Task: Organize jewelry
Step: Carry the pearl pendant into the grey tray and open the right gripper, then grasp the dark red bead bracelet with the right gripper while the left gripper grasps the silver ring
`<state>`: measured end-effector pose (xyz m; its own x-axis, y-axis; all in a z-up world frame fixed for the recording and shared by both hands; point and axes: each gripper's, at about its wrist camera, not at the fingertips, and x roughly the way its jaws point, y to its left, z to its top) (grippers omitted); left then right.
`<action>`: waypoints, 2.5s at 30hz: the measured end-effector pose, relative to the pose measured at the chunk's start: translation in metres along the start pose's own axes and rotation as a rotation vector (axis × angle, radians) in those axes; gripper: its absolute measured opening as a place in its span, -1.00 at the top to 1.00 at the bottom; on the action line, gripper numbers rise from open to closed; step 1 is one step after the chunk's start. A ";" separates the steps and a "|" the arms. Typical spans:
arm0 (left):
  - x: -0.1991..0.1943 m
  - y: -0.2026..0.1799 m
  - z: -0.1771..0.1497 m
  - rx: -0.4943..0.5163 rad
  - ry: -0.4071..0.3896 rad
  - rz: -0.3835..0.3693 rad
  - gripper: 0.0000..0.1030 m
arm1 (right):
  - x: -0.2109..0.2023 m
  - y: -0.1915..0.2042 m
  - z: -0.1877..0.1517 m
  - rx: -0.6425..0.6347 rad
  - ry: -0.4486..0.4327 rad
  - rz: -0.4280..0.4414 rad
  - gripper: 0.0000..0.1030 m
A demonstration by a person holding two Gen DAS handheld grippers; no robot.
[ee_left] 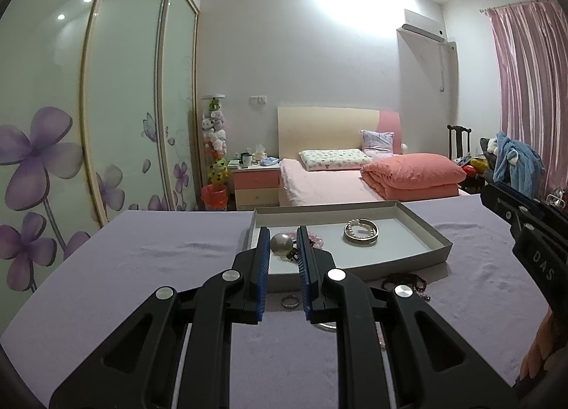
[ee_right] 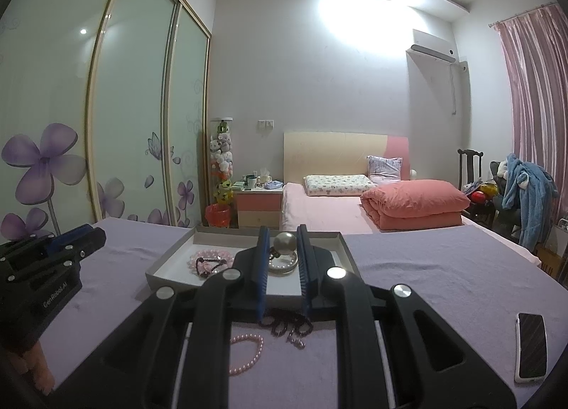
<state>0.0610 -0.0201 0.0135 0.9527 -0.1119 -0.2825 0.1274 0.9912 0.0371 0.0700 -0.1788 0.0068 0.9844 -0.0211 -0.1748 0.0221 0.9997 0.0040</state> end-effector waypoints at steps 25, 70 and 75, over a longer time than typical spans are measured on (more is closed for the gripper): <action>0.155 -0.006 0.009 -0.036 0.261 -0.055 0.69 | 0.189 -0.034 -0.002 0.193 0.382 0.074 0.69; 0.119 0.054 -0.024 -0.015 0.461 -0.072 0.16 | 0.153 -0.047 -0.064 0.073 0.685 0.167 0.22; 0.115 0.051 -0.033 0.000 0.479 -0.085 0.15 | 0.158 -0.033 -0.074 0.031 0.724 0.171 0.09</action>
<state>0.1684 0.0204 -0.0491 0.7046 -0.1466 -0.6943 0.1988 0.9800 -0.0051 0.2117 -0.2145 -0.0937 0.6135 0.1558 -0.7742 -0.1056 0.9877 0.1152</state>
